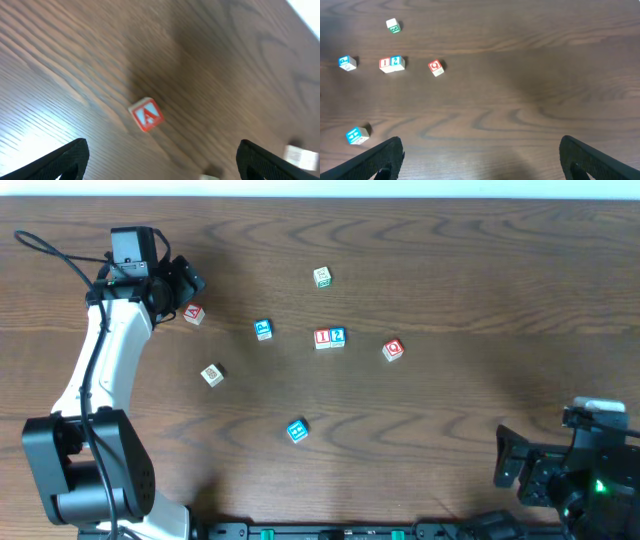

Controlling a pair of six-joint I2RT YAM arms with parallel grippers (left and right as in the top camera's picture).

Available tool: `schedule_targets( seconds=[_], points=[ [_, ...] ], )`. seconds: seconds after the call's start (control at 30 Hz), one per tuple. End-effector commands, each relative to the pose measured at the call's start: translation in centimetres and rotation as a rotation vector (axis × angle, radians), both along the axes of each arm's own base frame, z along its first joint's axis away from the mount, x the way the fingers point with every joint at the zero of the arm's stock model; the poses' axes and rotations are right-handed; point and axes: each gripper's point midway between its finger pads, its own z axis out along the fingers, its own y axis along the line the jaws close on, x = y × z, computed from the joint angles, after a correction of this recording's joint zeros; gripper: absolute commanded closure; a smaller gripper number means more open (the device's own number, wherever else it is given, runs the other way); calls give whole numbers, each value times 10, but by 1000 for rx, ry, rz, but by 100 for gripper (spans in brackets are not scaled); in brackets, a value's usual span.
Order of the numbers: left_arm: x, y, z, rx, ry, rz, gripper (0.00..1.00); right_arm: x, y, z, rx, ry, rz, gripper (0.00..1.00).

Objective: Spell out Ai2
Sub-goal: 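Reach the left gripper to the red 'A' block and grasp it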

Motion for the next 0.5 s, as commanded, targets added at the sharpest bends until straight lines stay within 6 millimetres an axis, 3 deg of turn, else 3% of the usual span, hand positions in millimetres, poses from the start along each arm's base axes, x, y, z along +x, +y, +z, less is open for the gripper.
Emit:
schedule_targets(
  seconds=[0.0,0.17,0.33,0.47],
  points=[
    [7,-5,11,-120,-31,121,5,0,-3,0,-13,-3,-9,1],
    [2,1,1,-198,5,313,5,0,-3,0,-13,-2,-9,1],
    [-16,11,-24,-211,108,495,4,0,-3,0,-13,-3,-9,1],
    [-15,5,-48,-255,164,538,4,0,-3,0,-13,-3,-9,1]
  ],
)
